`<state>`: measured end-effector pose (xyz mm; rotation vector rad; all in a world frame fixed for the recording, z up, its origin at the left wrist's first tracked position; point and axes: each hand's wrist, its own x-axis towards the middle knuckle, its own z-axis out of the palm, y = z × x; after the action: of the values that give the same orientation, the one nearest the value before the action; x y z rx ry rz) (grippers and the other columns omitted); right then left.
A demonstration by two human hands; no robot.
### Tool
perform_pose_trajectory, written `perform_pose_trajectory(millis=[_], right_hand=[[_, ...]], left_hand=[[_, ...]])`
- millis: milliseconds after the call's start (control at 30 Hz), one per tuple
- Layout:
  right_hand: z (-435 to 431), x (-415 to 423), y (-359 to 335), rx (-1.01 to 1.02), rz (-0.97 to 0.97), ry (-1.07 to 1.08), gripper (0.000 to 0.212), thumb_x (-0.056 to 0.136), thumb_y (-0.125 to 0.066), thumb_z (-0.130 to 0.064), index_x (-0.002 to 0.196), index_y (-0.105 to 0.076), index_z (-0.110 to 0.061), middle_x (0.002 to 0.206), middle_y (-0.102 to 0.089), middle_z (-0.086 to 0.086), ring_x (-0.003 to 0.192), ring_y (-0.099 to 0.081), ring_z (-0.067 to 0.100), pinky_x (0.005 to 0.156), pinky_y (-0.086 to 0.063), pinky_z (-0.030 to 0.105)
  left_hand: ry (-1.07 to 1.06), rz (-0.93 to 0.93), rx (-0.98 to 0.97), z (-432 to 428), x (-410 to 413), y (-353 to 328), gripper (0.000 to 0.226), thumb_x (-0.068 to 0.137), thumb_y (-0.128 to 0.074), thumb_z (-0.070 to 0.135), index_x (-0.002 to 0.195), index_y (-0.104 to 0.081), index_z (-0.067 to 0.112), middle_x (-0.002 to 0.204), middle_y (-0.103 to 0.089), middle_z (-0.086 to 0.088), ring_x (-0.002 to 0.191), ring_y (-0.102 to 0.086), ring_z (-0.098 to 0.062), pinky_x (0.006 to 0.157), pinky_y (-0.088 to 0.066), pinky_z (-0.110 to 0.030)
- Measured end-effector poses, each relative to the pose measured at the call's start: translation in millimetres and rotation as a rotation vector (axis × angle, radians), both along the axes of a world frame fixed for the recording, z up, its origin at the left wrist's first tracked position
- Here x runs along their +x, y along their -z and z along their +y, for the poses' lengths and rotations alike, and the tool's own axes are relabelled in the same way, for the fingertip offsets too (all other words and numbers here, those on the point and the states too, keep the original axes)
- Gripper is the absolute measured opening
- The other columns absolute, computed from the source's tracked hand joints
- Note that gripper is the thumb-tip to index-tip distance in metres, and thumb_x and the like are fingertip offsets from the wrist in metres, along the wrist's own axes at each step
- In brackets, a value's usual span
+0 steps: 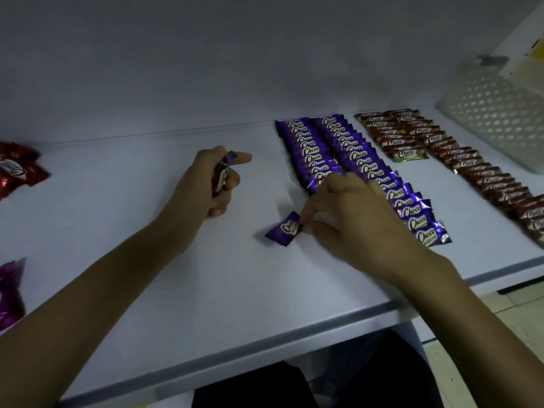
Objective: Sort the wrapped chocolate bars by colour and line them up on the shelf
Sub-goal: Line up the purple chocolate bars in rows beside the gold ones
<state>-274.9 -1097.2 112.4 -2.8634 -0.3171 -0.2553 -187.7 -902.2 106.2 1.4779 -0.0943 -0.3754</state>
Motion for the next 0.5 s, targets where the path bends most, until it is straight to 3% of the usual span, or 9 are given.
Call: perform_pose_trajectory(millis=[100, 200, 267, 367, 500], right_hand=[[-10.7, 2.3, -1.1, 0.006, -0.003, -0.005, 0.014, 0.081, -0.066, -0.037, 0.094, -0.066, -0.030, 0.096, -0.053, -0.008, 0.098, -0.048, 0.018, 0.073, -0.019, 0.029], [-5.9, 5.3, -6.4, 0.047, 0.022, -0.114, 0.035, 0.081, -0.056, -0.033, 0.115, -0.066, -0.029, 0.096, -0.058, -0.002, 0.094, -0.053, 0.022, 0.076, -0.036, 0.034], [2.2, 8.2, -6.0, 0.000, 0.094, -0.192, 0.041, 0.085, -0.049, -0.032, 0.124, -0.062, -0.030, 0.102, -0.057, 0.001, 0.099, -0.052, 0.022, 0.080, -0.036, 0.034], [6.3, 9.7, -2.9, -0.057, 0.106, -0.222, 0.032, 0.085, -0.051, -0.031, 0.111, -0.068, -0.025, 0.103, -0.056, 0.002, 0.100, -0.051, 0.023, 0.082, -0.038, 0.037], [-10.3, 8.5, -9.7, -0.099, -0.034, -0.052, 0.018, 0.077, -0.063, -0.029, 0.091, -0.071, -0.022, 0.095, -0.061, 0.002, 0.095, -0.054, 0.028, 0.076, -0.032, 0.034]], left_hand=[[-0.008, 0.000, 0.046, -1.2, 4.4, 1.7, 0.035, 0.102, -0.027, 0.019, 0.102, -0.062, 0.017, 0.050, -0.045, 0.007, 0.028, -0.025, -0.002, 0.034, -0.018, -0.014], [-0.005, -0.032, 0.082, -3.1, 5.4, 3.4, 0.034, 0.102, -0.029, 0.016, 0.097, -0.062, 0.019, 0.048, -0.047, 0.008, 0.028, -0.026, -0.003, 0.033, -0.019, -0.014], [0.003, -0.051, 0.088, -2.5, 3.6, 3.4, 0.033, 0.103, -0.030, 0.016, 0.098, -0.062, 0.019, 0.049, -0.049, 0.009, 0.029, -0.028, -0.003, 0.033, -0.021, -0.015], [0.006, -0.123, 0.128, -1.7, -1.4, 4.0, 0.027, 0.102, -0.038, 0.015, 0.100, -0.064, 0.021, 0.061, -0.053, 0.004, 0.036, -0.035, -0.003, 0.037, -0.028, -0.017], [-0.025, -0.191, 0.201, -2.8, -5.2, 5.4, 0.023, 0.098, -0.047, 0.010, 0.107, -0.063, 0.024, 0.074, -0.056, 0.002, 0.052, -0.044, -0.004, 0.045, -0.042, -0.015]])
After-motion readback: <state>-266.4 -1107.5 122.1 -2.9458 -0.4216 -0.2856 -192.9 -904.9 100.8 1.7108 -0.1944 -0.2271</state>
